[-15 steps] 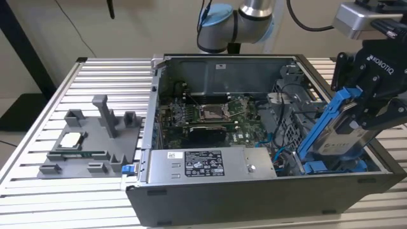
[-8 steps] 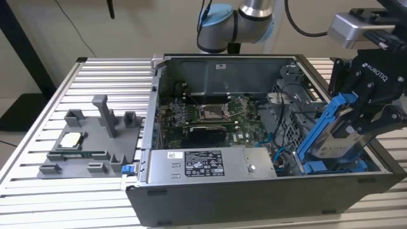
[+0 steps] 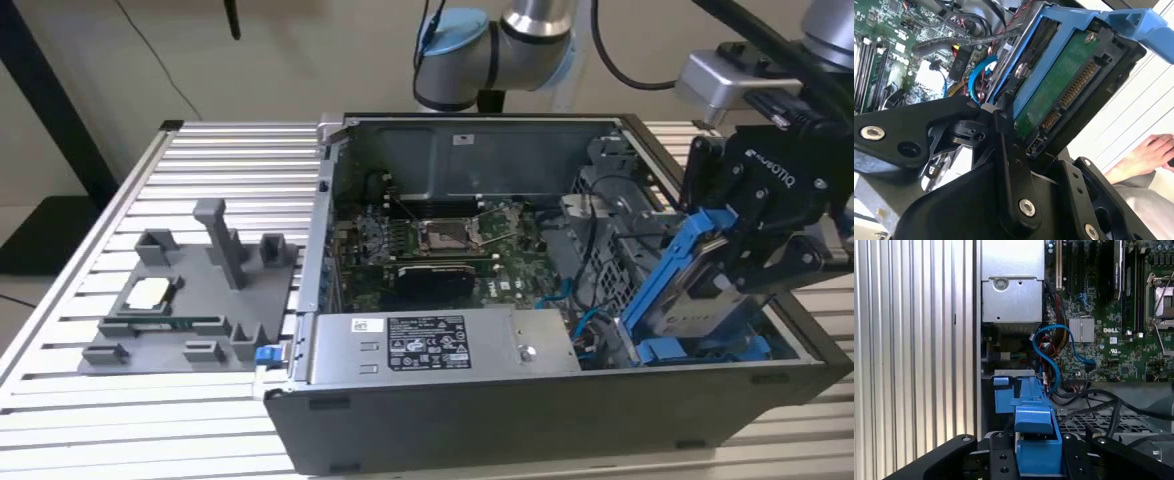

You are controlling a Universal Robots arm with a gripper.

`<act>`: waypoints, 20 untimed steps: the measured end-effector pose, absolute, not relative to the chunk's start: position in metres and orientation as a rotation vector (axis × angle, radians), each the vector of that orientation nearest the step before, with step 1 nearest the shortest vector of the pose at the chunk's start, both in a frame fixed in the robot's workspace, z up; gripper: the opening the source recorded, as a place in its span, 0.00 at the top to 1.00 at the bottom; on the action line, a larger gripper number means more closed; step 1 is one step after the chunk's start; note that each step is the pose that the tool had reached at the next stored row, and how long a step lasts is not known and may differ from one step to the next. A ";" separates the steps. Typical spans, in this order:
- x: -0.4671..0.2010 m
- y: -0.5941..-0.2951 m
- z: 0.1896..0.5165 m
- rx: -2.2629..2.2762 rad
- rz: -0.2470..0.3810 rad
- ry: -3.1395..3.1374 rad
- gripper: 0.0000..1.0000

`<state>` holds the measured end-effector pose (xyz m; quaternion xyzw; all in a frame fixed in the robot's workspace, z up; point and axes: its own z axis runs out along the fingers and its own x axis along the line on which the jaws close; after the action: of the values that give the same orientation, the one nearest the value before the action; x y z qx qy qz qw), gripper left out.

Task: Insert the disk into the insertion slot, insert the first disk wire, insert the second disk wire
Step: 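Insert the disk into the insertion slot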

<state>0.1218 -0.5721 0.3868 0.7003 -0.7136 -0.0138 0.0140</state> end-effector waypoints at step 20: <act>0.121 -0.571 0.394 2.181 -0.043 -2.222 0.53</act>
<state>0.1215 -0.5711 0.3943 0.7003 -0.7136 -0.0138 0.0140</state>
